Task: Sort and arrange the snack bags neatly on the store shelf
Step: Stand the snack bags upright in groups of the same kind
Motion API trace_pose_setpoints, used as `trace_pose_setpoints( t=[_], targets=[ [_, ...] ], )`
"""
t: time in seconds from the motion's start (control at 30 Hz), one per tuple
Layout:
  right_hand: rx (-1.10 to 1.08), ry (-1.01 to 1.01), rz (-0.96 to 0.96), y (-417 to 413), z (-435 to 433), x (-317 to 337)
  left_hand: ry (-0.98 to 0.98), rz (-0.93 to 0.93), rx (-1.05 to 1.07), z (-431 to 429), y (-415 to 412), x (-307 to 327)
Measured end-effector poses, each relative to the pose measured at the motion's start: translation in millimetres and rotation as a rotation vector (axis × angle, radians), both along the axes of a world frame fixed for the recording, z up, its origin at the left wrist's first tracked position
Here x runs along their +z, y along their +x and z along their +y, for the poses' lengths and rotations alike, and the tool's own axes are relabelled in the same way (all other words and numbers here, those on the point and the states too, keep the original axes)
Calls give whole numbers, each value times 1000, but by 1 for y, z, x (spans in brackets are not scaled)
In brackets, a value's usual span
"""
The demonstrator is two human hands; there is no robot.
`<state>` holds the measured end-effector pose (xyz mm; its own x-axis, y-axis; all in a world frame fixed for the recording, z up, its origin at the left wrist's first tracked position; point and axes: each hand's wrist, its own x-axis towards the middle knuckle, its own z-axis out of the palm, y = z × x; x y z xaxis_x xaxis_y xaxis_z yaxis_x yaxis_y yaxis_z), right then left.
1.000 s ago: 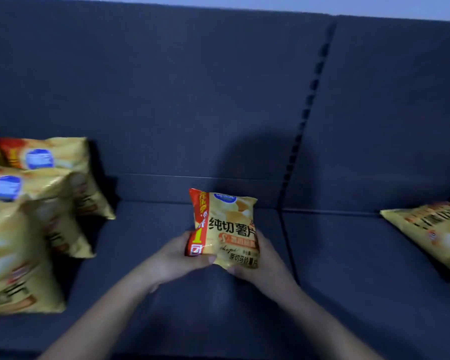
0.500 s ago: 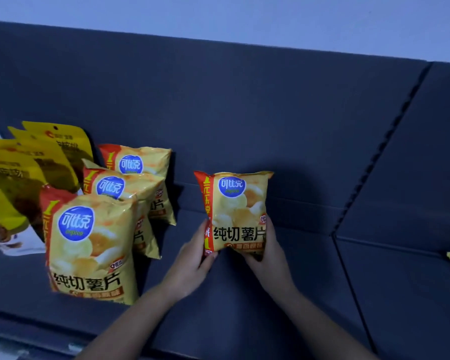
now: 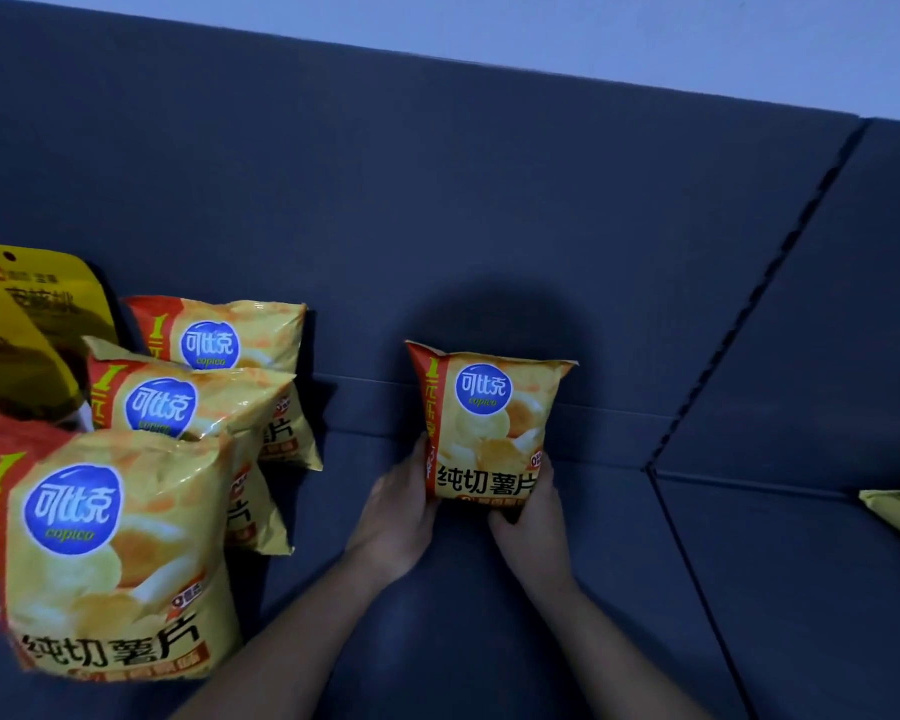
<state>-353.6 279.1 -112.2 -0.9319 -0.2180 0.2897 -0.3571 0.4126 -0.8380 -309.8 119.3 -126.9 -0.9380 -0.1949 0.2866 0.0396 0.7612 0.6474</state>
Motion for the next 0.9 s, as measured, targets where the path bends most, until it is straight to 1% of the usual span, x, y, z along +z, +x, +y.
trace_pose_setpoints(
  t=[0.07, 0.23, 0.37, 0.47, 0.57, 0.67, 0.77, 0.9],
  targets=[
    [-2, -15, -2, 0, -1, 0, -14, 7, -2, -2, 0, -2],
    [12, -74, -28, 4, 1, 5, 21, 21, -20, 2, 5, 6],
    [12, -56, -120, 13, 5, 12, 36, 35, -43, 4, 9, 10],
    [15, 44, -180, 14, 16, 18, 51, 69, -36, 5, 15, 11],
    [-6, 177, -184, 13, 31, 18, 29, 44, 8, 8, 19, 12],
    [-27, 203, -182, 17, 37, 15, -19, 12, -1, 10, 17, 13],
    [-27, 222, -141, 17, 38, 16, -43, -4, -28, 11, 11, 13],
    [-12, 309, -90, 5, 47, 18, -99, -23, -32, 14, 4, 12]
  ],
)
